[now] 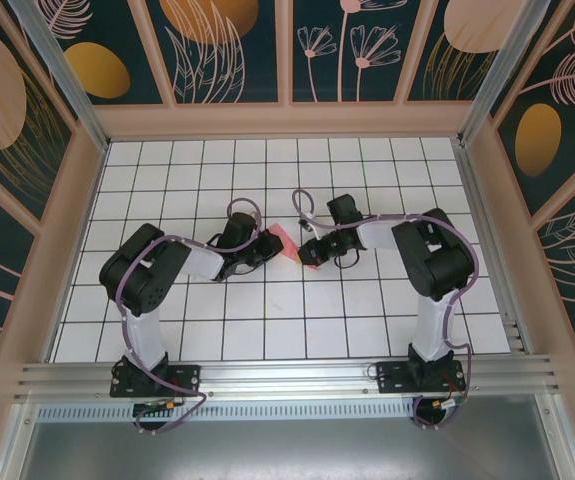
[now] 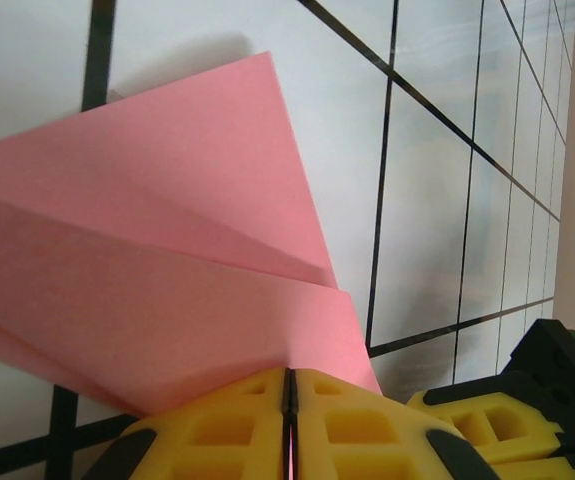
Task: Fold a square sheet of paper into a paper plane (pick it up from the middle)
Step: Fold the wing for the fifth time at the center of the table.
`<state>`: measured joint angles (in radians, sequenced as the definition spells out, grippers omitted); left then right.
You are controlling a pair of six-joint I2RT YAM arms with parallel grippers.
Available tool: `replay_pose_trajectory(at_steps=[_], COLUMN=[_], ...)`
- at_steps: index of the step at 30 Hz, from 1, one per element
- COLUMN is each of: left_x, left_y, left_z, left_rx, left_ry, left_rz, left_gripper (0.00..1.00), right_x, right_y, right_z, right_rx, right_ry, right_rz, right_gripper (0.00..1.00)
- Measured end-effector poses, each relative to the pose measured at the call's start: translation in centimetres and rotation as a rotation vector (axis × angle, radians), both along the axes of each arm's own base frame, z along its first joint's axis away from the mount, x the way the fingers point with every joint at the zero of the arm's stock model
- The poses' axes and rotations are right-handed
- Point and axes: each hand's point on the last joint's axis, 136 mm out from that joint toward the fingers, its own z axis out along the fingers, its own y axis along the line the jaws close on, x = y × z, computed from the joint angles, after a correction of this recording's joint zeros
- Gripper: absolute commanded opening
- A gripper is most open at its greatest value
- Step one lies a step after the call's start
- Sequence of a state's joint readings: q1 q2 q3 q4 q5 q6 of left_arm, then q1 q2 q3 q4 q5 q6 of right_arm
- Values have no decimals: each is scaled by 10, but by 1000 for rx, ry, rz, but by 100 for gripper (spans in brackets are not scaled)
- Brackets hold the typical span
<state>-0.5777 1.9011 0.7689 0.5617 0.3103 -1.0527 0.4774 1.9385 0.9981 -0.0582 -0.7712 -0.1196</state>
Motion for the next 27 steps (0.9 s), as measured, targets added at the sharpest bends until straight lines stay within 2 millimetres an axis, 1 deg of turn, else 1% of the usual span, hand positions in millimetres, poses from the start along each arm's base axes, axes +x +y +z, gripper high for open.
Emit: replay_pose_trajectory(at_steps=[2, 7, 10, 15, 20, 24, 27], left_x=[0, -4, -9, -19, -24, -26, -29], left_y=[-1, -6, -9, -16, -23, -22, -20], left_z=[4, 29, 35, 33, 28, 22, 18], left_rx=[-4, -69, -98, -106, -105, -96, -92], left_ry=[-14, -83, -106, -104, -101, -89, -85], left_rz=[-9, -47, -70, -100, -118, -117, -115], left_gripper=[17, 19, 19, 16, 14, 12, 12], right_x=[-1, -4, -3, -2, -2, -1, 0], right_y=[1, -2, -3, -4, -4, -4, -4], right_z=[1, 0, 1, 0, 0, 0, 0], right_rx=[15, 46, 65, 78, 88, 95, 95], right_ry=[16, 80, 108, 146, 171, 187, 199], right_rz=[-6, -37, -55, -77, -89, -100, -110], right_gripper=[5, 5, 5, 6, 6, 6, 3])
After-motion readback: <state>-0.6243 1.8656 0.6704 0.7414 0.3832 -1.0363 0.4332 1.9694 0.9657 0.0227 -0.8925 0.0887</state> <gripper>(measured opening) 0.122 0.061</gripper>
